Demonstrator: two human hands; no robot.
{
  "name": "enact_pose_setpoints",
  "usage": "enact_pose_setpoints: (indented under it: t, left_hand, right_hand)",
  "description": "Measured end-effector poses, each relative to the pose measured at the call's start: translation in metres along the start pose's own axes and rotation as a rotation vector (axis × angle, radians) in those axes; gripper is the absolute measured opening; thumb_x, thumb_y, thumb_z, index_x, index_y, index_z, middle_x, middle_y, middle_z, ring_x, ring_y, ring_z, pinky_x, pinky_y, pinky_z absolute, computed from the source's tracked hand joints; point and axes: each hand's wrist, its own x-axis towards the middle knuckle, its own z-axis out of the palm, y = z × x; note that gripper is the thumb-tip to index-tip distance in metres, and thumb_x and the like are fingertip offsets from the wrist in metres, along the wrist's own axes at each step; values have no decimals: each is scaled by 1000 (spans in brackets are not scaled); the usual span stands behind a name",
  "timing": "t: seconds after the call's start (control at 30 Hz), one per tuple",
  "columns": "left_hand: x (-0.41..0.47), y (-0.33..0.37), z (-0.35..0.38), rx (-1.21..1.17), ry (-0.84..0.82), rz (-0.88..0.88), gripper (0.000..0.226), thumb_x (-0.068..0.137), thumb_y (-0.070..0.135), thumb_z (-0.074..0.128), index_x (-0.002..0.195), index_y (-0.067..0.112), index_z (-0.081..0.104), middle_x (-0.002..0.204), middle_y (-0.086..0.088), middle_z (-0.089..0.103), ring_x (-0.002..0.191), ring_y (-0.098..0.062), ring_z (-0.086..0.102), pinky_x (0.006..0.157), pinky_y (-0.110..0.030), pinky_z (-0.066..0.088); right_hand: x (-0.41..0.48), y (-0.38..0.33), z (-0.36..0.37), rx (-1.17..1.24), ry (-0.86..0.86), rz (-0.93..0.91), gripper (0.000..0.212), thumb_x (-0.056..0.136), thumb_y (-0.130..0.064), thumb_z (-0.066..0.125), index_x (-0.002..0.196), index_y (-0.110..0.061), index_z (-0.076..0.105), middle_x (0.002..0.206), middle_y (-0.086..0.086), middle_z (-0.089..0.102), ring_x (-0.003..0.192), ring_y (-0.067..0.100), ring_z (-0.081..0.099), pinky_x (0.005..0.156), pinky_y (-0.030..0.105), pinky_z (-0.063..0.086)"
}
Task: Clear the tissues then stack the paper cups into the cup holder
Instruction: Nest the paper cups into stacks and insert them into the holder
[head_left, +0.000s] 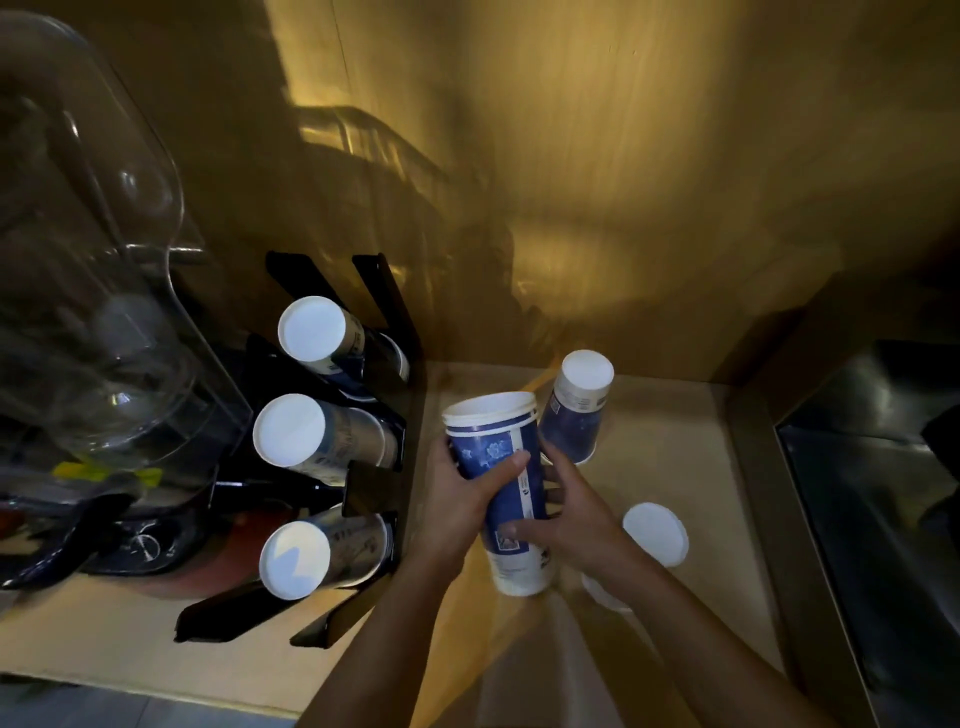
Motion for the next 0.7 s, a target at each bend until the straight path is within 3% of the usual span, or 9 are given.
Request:
enact_pose_setpoints:
  t: [0.13, 0.2, 0.3, 0.37, 0.47, 0.53, 0.63, 0.7]
  left_hand:
    - [3, 16, 9, 188, 65, 201, 82, 51, 49, 84, 116, 52, 34, 129, 9, 52, 117, -8, 54, 94, -37, 52]
    - [1, 24, 12, 265, 88, 287, 85, 49, 58, 79, 117, 62, 29, 133, 13, 49, 122, -8, 50, 98, -41, 50]
    - [-2, 35, 14, 334, 115, 363, 90, 50, 64, 77, 125, 56, 28, 133, 17, 48, 124, -8, 48, 99, -45, 49]
    - [-5, 42, 16, 437, 161, 414, 92, 51, 66, 75, 128, 53, 25, 132, 20, 48, 125, -3, 43, 101, -50, 46]
    - [-9, 52, 20, 565, 212, 486, 88, 55, 67, 69, 128, 51, 24, 122, 33, 43, 109, 22, 31, 109, -57, 31]
    - [-11, 56, 22, 595, 211, 518, 89, 55, 66, 68, 130, 47, 25, 125, 29, 44, 109, 17, 32, 111, -53, 30]
    - [-14, 59, 21, 552, 113, 529, 91, 56, 63, 73, 132, 45, 27, 129, 20, 49, 116, 3, 47, 98, -37, 49]
    - [-15, 59, 19, 566, 82, 539, 91, 57, 63, 73, 133, 46, 28, 127, 20, 51, 115, 2, 52, 91, -29, 53]
  right_hand:
    - [-1, -26, -16, -74, 41, -160, 80, 70, -16, 78, 124, -49, 29, 123, -18, 51, 112, 0, 49, 72, 9, 46]
    - [-7, -43, -27, -54, 110, -292, 74, 72, -19, 77, 126, -46, 34, 124, -22, 49, 112, -8, 47, 76, 6, 45]
    - [-18, -70, -42, -165, 288, -526, 57, 75, -26, 72, 124, -39, 43, 123, -17, 50, 111, -11, 45, 82, 2, 37]
    - [-23, -86, -48, -220, 315, -601, 43, 79, -30, 68, 116, -39, 50, 119, -11, 55, 111, -4, 47, 90, 12, 36]
    - [-23, -103, -52, -385, 344, -675, 21, 82, -32, 62, 103, -36, 59, 105, -17, 57, 103, -2, 47, 92, 30, 32]
    - [-19, -111, -53, -450, 331, -712, 17, 81, -27, 57, 97, -31, 64, 97, -18, 59, 97, -1, 48, 89, 30, 29]
    - [-13, -117, -54, -510, 240, -725, 17, 82, -23, 55, 88, -20, 71, 89, -23, 59, 92, 0, 53, 88, 29, 28]
    - [-11, -119, -53, -560, 177, -734, 17, 81, -22, 55, 84, -15, 71, 85, -19, 61, 90, 1, 54, 88, 29, 27]
